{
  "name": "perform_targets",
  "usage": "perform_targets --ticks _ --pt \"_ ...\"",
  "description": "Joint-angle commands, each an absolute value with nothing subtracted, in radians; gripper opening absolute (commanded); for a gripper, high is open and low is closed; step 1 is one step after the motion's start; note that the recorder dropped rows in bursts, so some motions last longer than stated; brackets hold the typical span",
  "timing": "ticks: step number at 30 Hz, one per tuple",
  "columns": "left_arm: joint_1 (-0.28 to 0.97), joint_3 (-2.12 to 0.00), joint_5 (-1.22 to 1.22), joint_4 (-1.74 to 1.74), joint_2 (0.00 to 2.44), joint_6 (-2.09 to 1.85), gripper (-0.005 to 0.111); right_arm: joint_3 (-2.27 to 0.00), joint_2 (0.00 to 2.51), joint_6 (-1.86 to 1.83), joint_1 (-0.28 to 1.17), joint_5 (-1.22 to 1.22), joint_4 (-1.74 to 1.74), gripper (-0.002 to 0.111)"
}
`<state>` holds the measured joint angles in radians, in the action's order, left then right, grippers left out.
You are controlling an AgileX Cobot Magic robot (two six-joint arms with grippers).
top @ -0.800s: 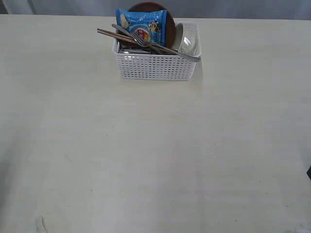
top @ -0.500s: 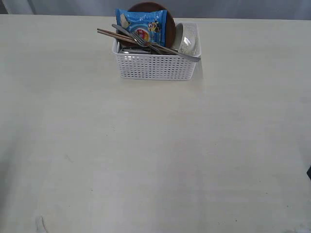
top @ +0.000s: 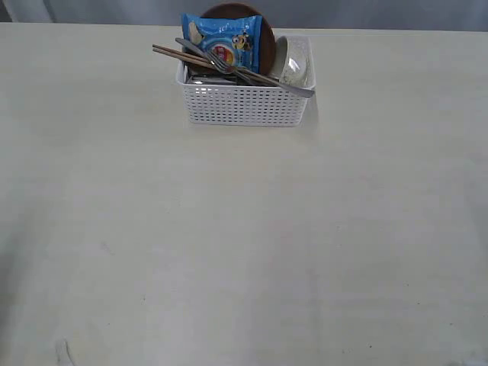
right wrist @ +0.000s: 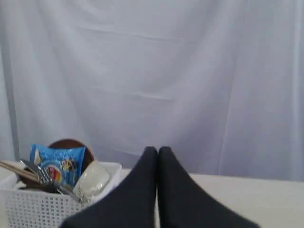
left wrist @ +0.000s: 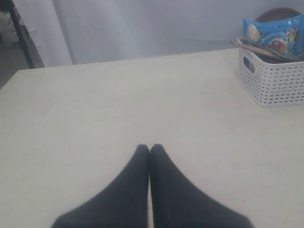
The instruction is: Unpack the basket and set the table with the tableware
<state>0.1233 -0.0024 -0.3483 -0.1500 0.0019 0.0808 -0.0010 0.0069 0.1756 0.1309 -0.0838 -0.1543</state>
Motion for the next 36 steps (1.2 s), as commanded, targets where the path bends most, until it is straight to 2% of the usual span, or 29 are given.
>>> perform_targets --ticks 1,4,5,7,10,15,17,20,23,29,36 --pt "0.128 0.000 -0.348 -0.153 0.000 0.083 0.000 0.000 0.000 0.167 0.125 -0.195 -0.162 0.000" --pt "0.128 0.000 -0.348 -0.153 0.000 0.083 0.000 0.000 0.000 0.167 0.125 -0.341 -0.156 0.000" --pt "0.128 0.000 -0.348 -0.153 0.000 0.083 0.000 0.000 0.000 0.167 0.125 -0.477 -0.156 0.000" --pt "0.128 0.000 -0.348 -0.153 0.000 0.083 0.000 -0.027 0.000 0.213 0.125 -0.486 -0.156 0.000" --pt "0.128 0.000 -0.348 -0.153 0.000 0.083 0.000 -0.191 0.046 0.227 0.125 -0.239 -0.156 0.000" --pt "0.128 0.000 -0.348 -0.153 0.000 0.083 0.000 -0.593 0.523 0.235 0.144 0.060 -0.156 0.000" --pt "0.128 0.000 -0.348 -0.153 0.000 0.083 0.000 -0.780 0.764 0.235 0.202 0.267 -0.156 0.000" --pt "0.128 0.000 -0.348 -0.153 0.000 0.083 0.000 -1.059 1.151 0.175 0.338 0.720 -0.155 0.000" --pt "0.128 0.000 -0.348 -0.153 0.000 0.083 0.000 -1.221 1.366 0.111 0.416 0.953 -0.160 0.000" --pt "0.128 0.000 -0.348 -0.153 0.000 0.083 0.000 -1.453 1.599 0.098 0.497 1.030 -0.154 0.000" --pt "0.128 0.000 -0.348 -0.153 0.000 0.083 0.000 -1.590 1.736 -0.066 0.540 1.037 -0.108 0.000"
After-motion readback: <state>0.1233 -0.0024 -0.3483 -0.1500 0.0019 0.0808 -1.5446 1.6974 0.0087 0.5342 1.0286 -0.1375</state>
